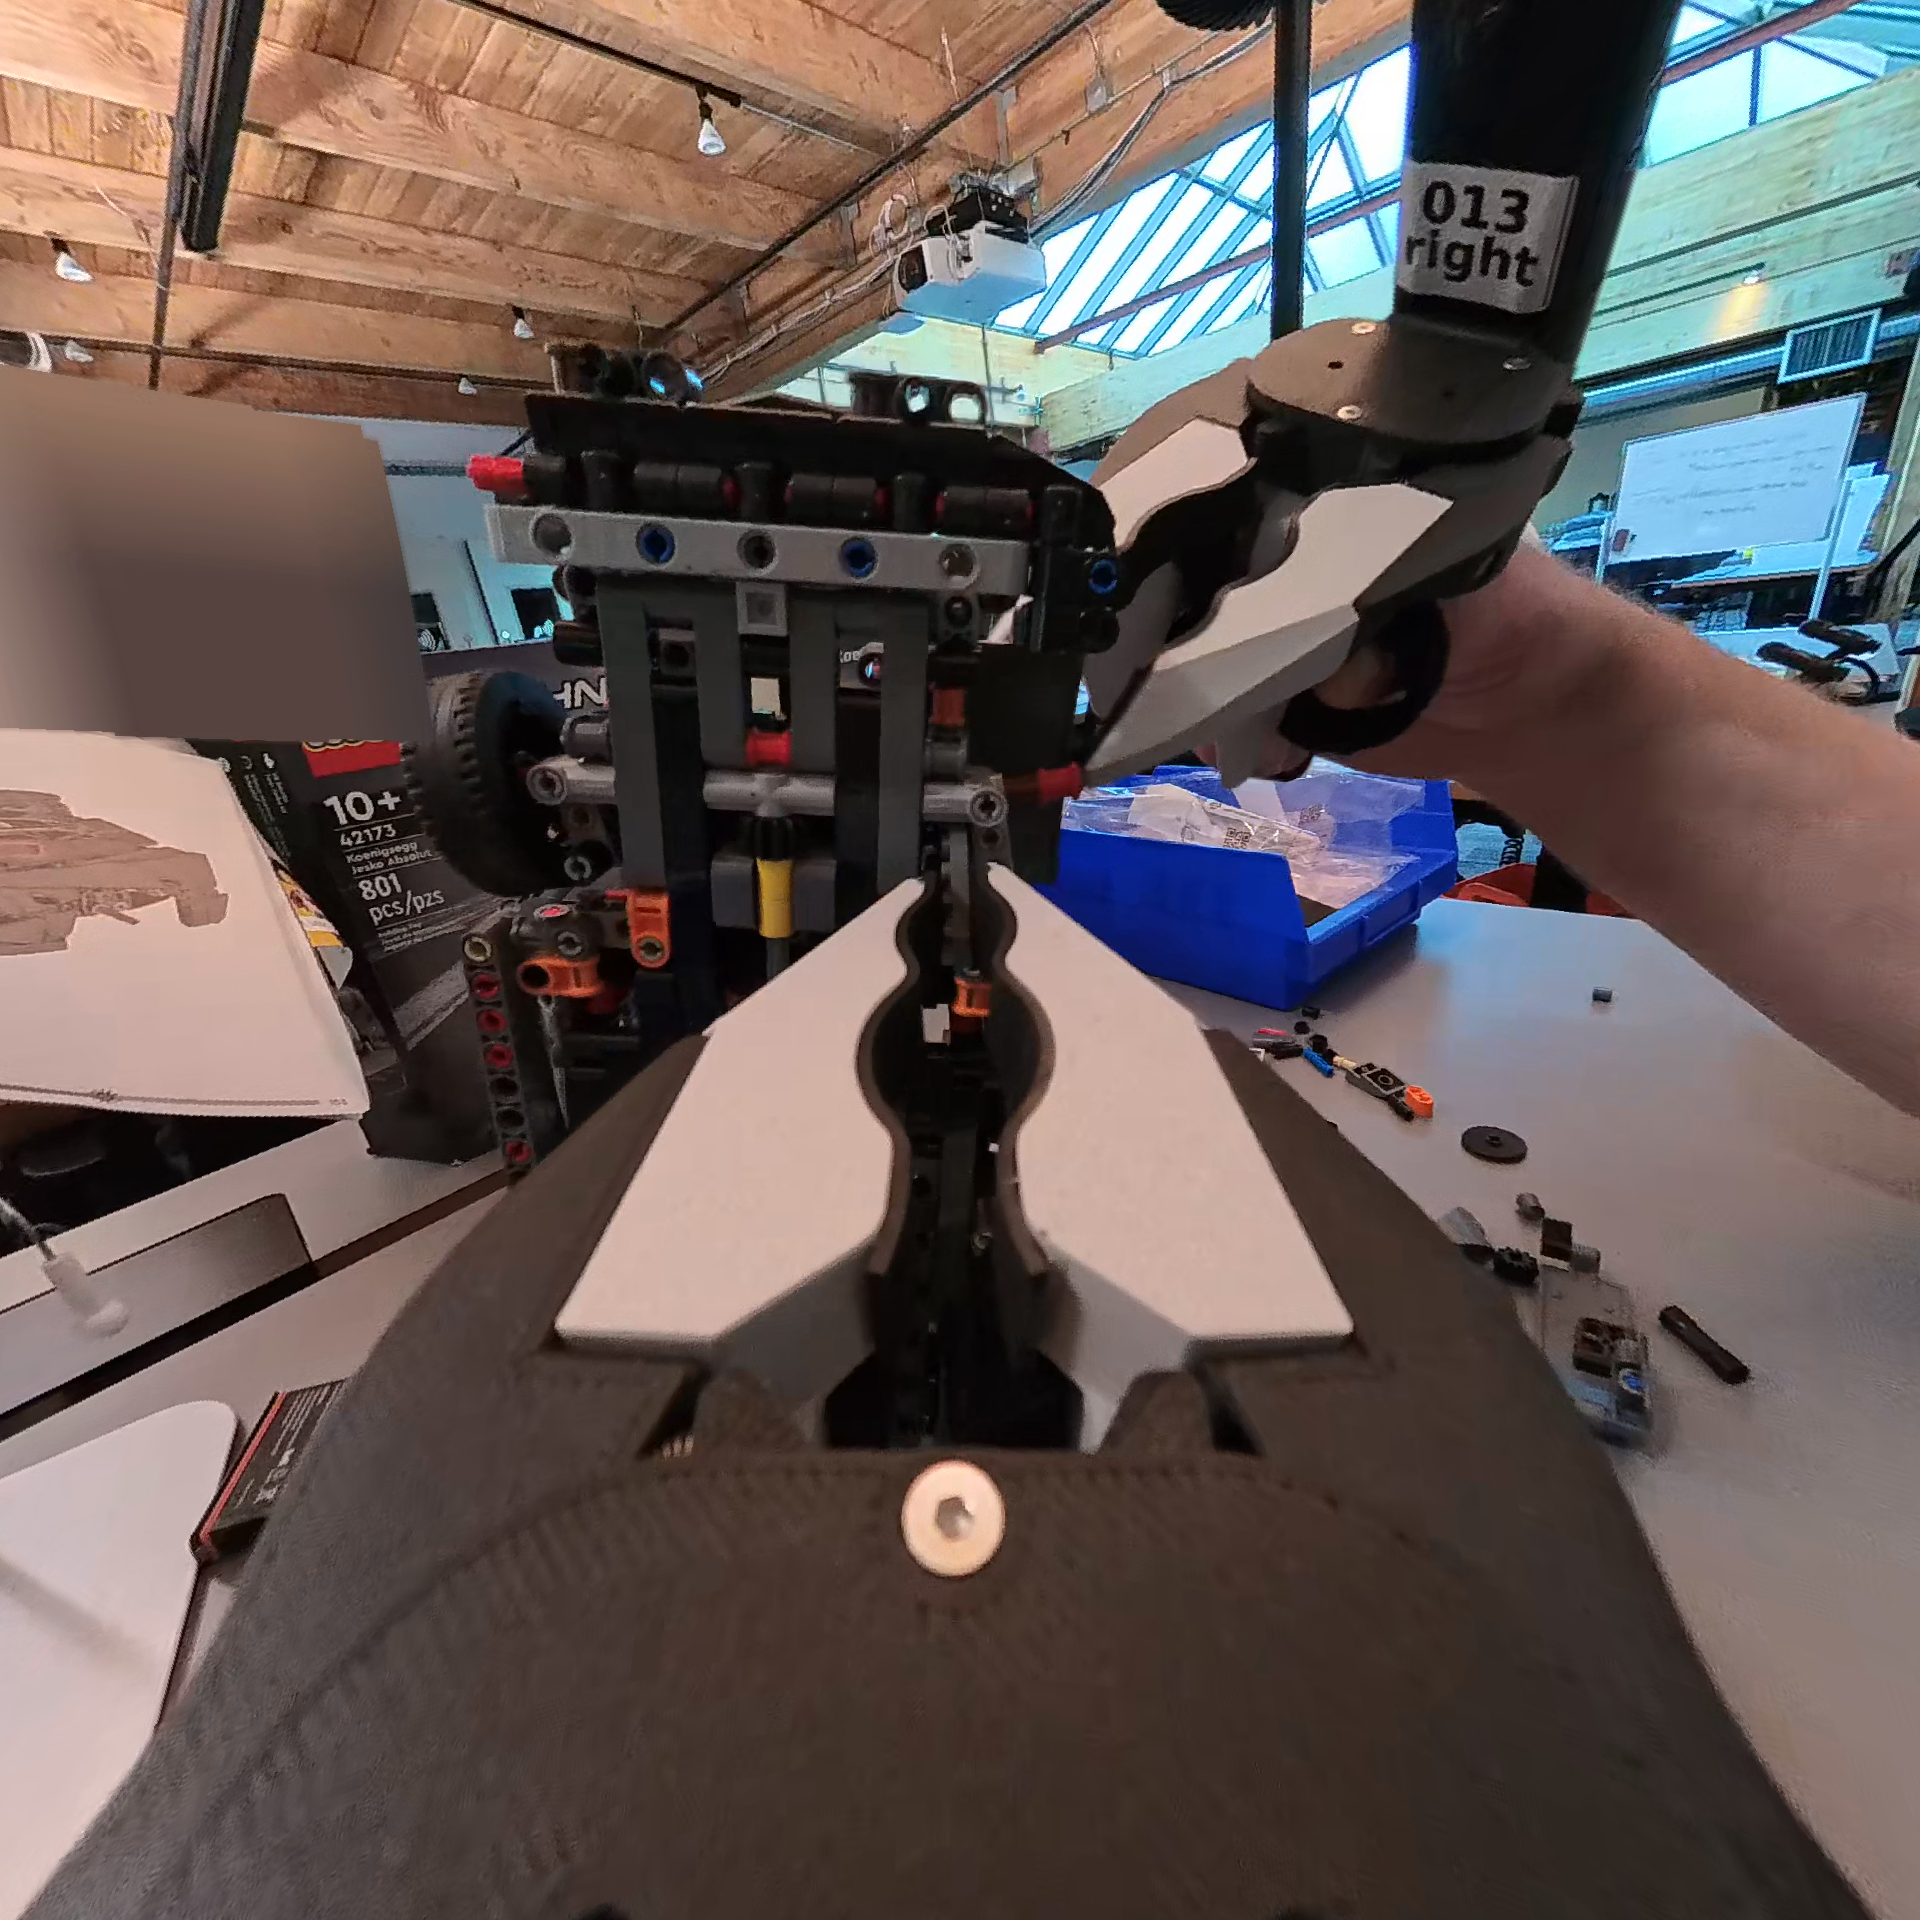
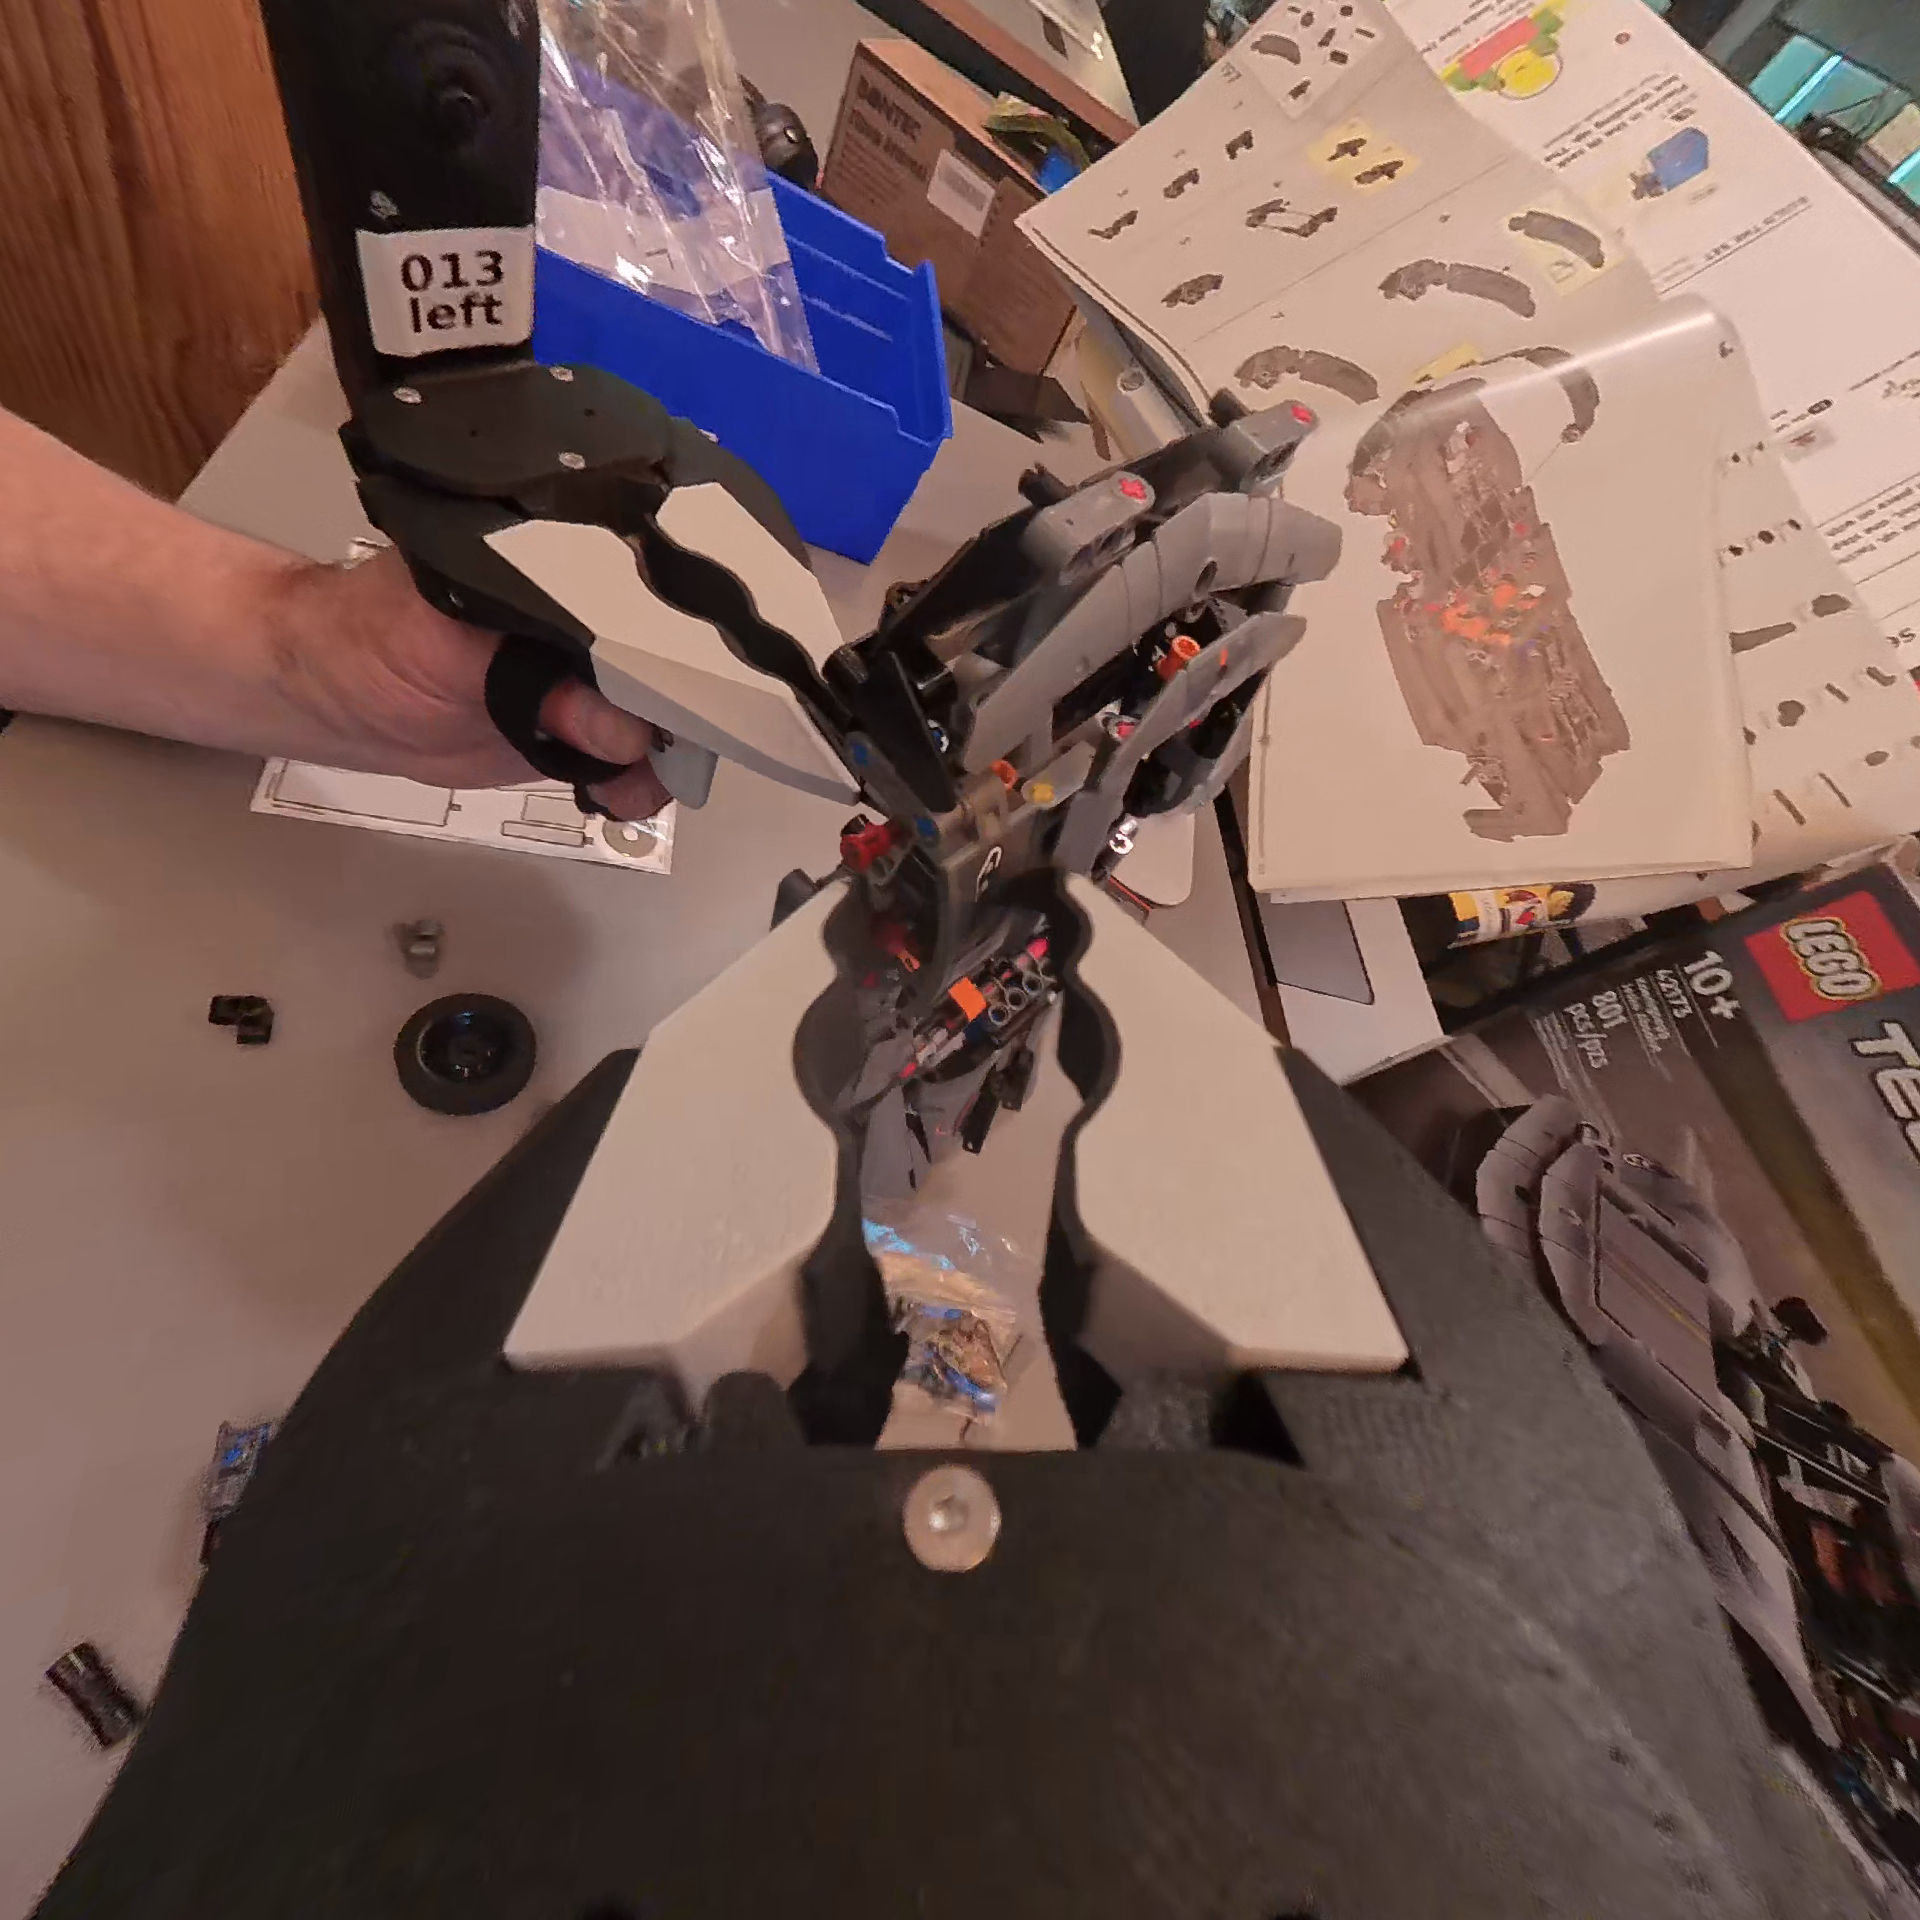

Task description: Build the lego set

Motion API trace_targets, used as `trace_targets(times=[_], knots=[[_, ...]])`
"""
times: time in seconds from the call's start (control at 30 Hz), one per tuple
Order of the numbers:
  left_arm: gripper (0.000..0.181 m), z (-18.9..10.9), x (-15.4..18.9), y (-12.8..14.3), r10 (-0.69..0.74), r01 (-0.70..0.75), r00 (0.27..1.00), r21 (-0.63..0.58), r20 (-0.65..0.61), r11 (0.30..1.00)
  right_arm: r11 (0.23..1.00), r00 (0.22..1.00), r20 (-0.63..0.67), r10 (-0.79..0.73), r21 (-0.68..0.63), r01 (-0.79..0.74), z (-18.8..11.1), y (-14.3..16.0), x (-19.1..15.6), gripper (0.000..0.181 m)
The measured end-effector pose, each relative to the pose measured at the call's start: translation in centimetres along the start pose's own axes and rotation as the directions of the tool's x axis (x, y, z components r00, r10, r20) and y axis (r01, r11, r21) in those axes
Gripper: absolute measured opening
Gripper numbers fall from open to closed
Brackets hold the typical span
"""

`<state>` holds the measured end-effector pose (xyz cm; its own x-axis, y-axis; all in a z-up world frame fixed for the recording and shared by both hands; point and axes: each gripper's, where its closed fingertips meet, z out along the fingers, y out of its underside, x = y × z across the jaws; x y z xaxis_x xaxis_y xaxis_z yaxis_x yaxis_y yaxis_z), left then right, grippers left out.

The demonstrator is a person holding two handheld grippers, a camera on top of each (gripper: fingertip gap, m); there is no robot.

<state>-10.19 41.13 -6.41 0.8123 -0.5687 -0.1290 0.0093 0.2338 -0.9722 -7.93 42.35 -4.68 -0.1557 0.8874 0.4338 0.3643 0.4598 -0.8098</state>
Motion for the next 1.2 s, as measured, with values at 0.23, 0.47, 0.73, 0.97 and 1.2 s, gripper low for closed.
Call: trace_targets(times=[0.23, 0.47, 0.73, 0.97, 1.2], knots=[[0.003, 0.2, 0.3, 0.0, 0.027, -0.027, 1.000, -0.001, 0.008, 1.000, 0.998, 1.000, 0.000, -0.004, -0.058, 0.004, -0.2, 0.7, 0.1, 0.037], [0.002, 0.0, -0.3, -0.2, -0.036, 0.034, 0.997, 0.031, 0.069, 0.999, 0.999, 0.999, 0.021, 0.038, -0.037, -0.038, 0.8, 0.8, 0.2, 0.034], [0.003, -0.3, -0.1, -0.3, -0.138, 0.133, 0.989, 0.110, 0.049, 0.985, 0.999, 0.999, 0.022, 0.037, -0.035, -0.036, 1.0, 0.7, 0.2, 0.032], [0.003, -0.2, 0.5, -0.3, -0.191, 0.198, 0.980, 0.160, -0.057, 0.967, 0.997, 0.998, 0.026, 0.049, -0.054, -0.047, 1.5, 1.1, 0.1, 0.036], [0.002, -0.4, 0.3, -0.5, -0.209, 0.227, 0.971, 0.181, -0.112, 0.957, 0.996, 0.996, 0.035, 0.086, -0.034, -0.085, 1.8, 0.9, 0.1, 0.034]])
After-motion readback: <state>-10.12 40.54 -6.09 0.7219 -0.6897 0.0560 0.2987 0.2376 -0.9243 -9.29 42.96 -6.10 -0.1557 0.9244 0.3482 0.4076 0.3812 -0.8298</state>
